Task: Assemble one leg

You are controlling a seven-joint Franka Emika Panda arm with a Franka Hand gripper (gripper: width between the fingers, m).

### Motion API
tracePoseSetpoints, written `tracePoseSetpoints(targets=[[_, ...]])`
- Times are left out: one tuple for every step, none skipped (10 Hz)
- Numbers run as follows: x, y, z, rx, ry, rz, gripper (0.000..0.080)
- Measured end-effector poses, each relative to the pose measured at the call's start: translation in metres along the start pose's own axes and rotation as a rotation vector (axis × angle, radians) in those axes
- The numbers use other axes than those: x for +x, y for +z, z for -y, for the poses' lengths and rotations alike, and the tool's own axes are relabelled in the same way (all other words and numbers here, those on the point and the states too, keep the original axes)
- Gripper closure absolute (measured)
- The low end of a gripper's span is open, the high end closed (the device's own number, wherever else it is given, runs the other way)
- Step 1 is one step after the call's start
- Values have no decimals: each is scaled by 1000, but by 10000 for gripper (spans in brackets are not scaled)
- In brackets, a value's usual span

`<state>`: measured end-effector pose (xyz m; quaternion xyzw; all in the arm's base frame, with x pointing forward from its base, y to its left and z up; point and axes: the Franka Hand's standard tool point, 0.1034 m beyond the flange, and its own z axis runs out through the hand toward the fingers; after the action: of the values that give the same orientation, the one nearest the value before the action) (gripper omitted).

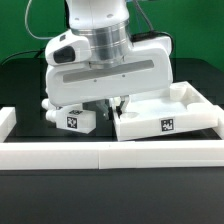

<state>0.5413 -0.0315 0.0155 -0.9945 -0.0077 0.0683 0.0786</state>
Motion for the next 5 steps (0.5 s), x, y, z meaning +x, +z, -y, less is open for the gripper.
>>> tracePoseSetpoints(targets=[[8,0,0,-1,-2,-1,744],[26,-3,1,1,-3,-19,744],[36,-4,0,8,10,-35,744],[44,-6,3,8,28,-45,744],[44,-6,4,8,19,-46,744]])
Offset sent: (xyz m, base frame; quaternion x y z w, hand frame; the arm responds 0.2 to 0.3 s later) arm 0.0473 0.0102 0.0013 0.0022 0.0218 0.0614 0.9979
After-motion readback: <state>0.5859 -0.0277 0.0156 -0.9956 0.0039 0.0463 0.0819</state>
